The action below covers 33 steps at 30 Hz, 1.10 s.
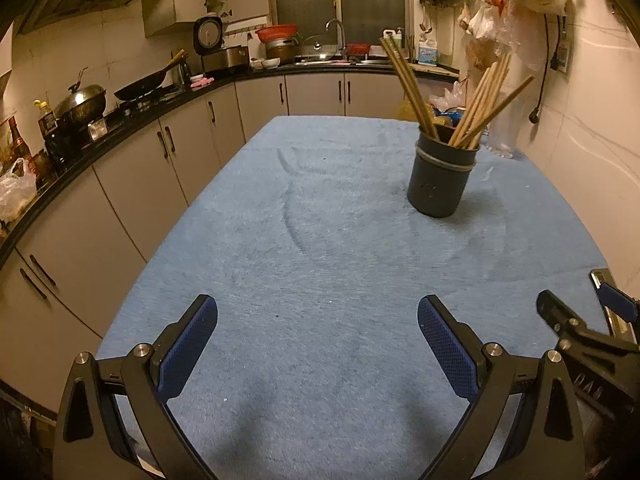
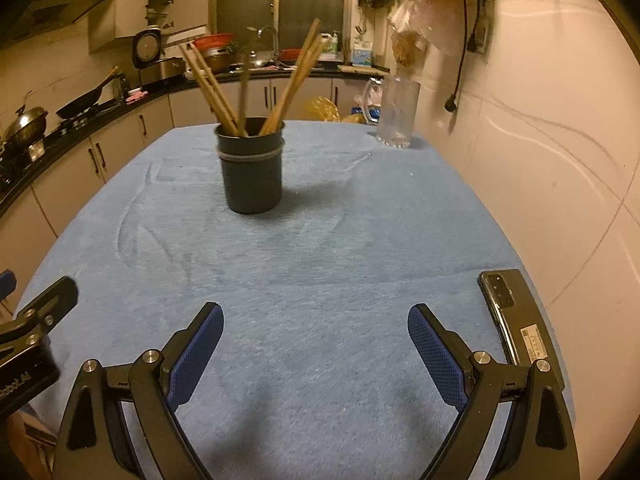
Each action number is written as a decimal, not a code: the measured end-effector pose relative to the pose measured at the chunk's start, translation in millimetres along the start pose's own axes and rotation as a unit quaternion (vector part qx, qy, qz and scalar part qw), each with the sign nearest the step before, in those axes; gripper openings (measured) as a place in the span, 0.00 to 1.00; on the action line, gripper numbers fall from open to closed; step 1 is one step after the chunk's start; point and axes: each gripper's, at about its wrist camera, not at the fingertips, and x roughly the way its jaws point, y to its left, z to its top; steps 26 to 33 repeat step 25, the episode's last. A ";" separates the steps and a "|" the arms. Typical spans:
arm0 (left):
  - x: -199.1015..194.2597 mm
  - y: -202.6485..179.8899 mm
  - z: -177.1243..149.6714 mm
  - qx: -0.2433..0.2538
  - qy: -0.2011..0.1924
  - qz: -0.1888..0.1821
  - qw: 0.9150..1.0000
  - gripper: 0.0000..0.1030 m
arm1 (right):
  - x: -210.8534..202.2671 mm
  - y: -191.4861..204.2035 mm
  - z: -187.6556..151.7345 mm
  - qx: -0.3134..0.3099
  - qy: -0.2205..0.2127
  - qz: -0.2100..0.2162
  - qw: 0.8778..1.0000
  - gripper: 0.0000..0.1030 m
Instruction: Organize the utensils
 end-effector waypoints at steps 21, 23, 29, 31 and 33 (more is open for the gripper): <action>127.5 96.7 14.6 -0.067 0.130 0.042 0.988 0.99 | 108.5 -93.6 10.2 0.041 0.092 -0.039 0.994 1.00; 128.7 99.0 13.7 -0.067 0.130 0.038 0.989 1.00 | 107.9 -95.6 8.2 0.047 0.093 -0.032 0.994 1.00; 128.2 100.2 11.4 -0.066 0.122 0.037 0.990 1.00 | 108.4 -94.4 11.7 0.046 0.093 -0.032 0.994 1.00; 128.2 100.2 11.4 -0.066 0.122 0.037 0.990 1.00 | 108.4 -94.4 11.7 0.046 0.093 -0.032 0.994 1.00; 128.2 100.2 11.4 -0.066 0.122 0.037 0.990 1.00 | 108.4 -94.4 11.7 0.046 0.093 -0.032 0.994 1.00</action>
